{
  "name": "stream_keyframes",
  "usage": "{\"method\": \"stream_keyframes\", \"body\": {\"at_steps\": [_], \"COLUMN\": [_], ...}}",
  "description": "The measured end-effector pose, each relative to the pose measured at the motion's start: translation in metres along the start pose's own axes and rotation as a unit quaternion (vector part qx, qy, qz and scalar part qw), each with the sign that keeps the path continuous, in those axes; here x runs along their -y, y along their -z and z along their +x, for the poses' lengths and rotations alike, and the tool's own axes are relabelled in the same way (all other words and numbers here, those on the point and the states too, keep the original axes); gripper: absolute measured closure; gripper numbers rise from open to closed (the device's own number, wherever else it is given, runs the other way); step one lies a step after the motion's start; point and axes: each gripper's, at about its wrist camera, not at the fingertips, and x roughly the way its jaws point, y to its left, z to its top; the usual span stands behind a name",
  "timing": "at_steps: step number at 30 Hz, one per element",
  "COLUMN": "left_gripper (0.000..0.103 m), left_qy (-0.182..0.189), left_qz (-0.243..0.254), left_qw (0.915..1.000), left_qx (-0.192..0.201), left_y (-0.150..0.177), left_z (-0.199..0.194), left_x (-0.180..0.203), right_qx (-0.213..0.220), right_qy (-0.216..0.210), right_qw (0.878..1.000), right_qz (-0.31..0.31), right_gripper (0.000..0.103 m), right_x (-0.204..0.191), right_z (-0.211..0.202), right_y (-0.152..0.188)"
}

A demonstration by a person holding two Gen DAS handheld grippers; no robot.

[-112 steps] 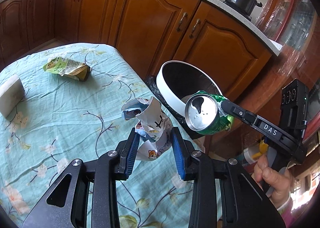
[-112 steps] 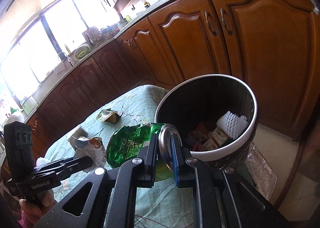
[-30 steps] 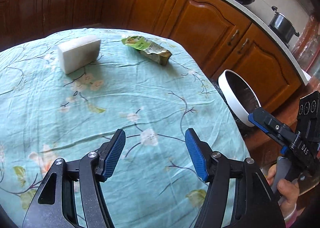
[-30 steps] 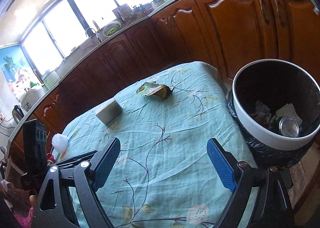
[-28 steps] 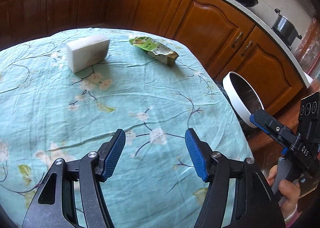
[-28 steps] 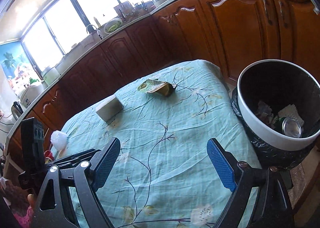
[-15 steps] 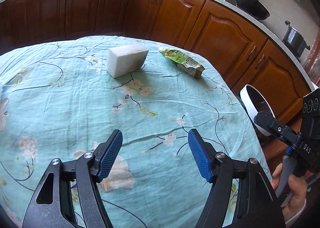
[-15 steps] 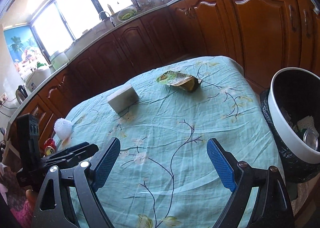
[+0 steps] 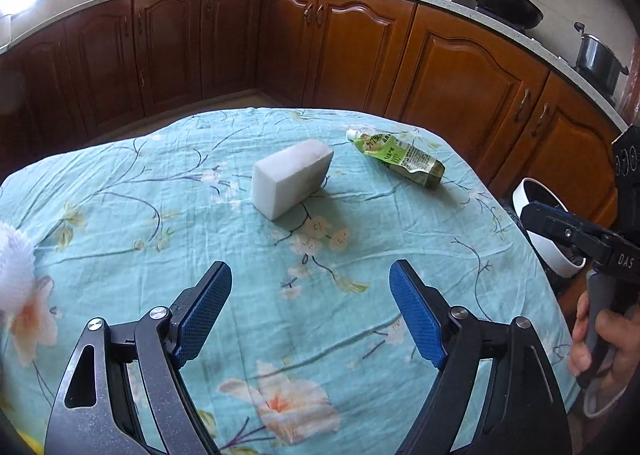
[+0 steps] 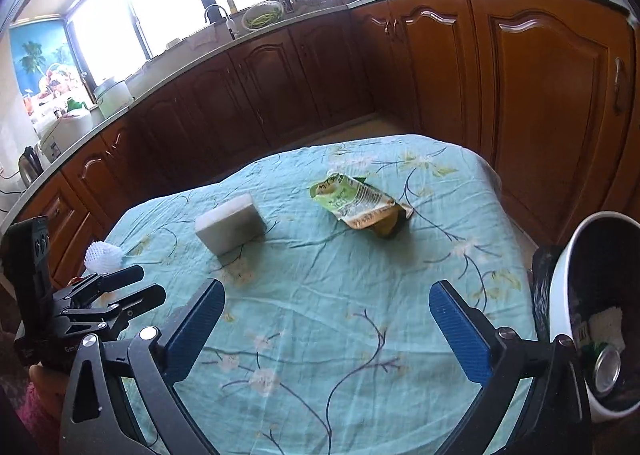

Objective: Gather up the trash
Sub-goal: 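Move both open tools back toward the foam block and drink pouch, then grasp the white foam block with the left tool while the right tool grasps the green pouch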

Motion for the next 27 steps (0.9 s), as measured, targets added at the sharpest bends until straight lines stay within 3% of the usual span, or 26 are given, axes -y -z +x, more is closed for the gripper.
{"method": "stream_keyframes", "body": {"at_steps": [4,9,17,19,21,23,24,26,27], "left_gripper": [0.020,0.020,0.020,0.020,0.020,0.021,0.023,0.051,0.055], "left_qy": [0.001,0.004,-0.013,-0.028,-0.035,-0.027,-0.030,-0.027,-0.029], "left_qz": [0.017,0.037,0.088,0.101,0.106,0.105,0.107,0.109,0.109], "left_qw": [0.9998,0.9990,0.9954,0.9936,0.9926,0.9928,0.9926,0.9922,0.9919], "left_qx": [-0.005,-0.024,-0.036,-0.041,-0.048,-0.050,-0.050,-0.056,-0.059], "left_y": [-0.021,-0.043,-0.064,-0.064,-0.064,-0.063,-0.062,-0.061,-0.060], "left_z": [0.018,0.049,0.088,0.097,0.105,0.107,0.108,0.109,0.108], "left_x": [-0.006,-0.016,-0.015,-0.013,-0.012,-0.010,-0.008,-0.003,0.000], "right_qx": [-0.009,-0.031,-0.064,-0.074,-0.084,-0.088,-0.088,-0.084,-0.083], "right_qy": [0.004,0.033,0.035,0.038,0.045,0.038,0.033,0.036,0.031], "right_qw": [1.000,0.999,0.996,0.995,0.993,0.993,0.994,0.994,0.995], "right_qz": [-0.009,-0.023,-0.051,-0.059,-0.068,-0.065,-0.061,-0.056,-0.050], "right_gripper": [0.007,0.033,0.039,0.049,0.081,0.090,0.093,0.097,0.098], "right_x": [0.005,0.017,0.019,0.017,0.014,0.012,0.012,0.010,0.009], "right_z": [0.026,0.065,0.110,0.117,0.123,0.123,0.121,0.112,0.108], "right_y": [-0.023,-0.043,-0.057,-0.055,-0.052,-0.047,-0.045,-0.040,-0.037]}}
